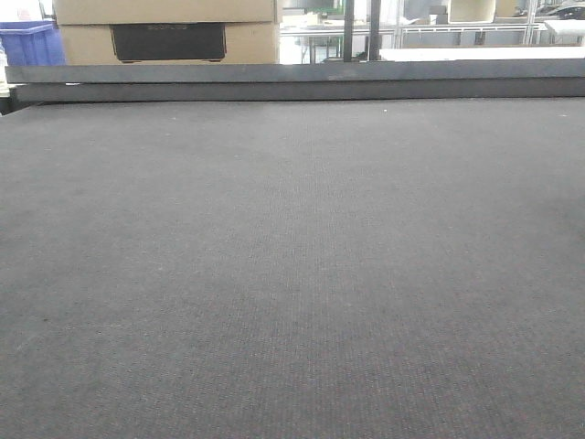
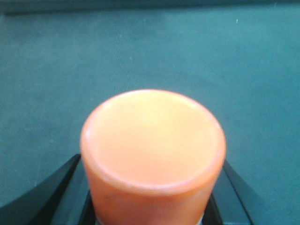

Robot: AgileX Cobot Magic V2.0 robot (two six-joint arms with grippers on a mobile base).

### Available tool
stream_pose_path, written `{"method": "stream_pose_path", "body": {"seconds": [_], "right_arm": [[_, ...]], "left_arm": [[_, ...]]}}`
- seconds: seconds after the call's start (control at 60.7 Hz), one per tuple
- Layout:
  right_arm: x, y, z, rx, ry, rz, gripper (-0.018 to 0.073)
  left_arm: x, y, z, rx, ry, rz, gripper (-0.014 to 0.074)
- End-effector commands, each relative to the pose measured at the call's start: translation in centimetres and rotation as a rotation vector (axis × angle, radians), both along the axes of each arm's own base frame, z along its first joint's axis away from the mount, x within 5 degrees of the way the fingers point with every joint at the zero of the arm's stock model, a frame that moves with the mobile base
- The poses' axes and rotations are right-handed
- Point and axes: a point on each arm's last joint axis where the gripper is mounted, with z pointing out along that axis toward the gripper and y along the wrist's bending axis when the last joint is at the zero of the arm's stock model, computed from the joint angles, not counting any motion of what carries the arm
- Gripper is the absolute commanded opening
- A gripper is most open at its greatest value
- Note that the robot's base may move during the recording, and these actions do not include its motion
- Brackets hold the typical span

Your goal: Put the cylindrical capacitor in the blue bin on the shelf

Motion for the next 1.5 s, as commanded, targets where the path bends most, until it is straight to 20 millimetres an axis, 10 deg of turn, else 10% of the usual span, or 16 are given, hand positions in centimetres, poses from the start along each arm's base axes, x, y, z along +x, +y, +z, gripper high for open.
{"method": "stream_pose_path", "body": {"seconds": [0.0,1.483], "right_arm": [[-1.8,-0.2,0.5,0.002,-0.034,0.005,-0.0071],[-3.8,-0.4,1.6,0.017,-0.157,0.002,-0.0071]], "left_arm": [[-1.1,0.1,0.7,-0.020,-0.051,-0.011,-0.0111],[-1.6,0.3,0.9,-0.020,-0.068,-0.007,-0.0111]]}}
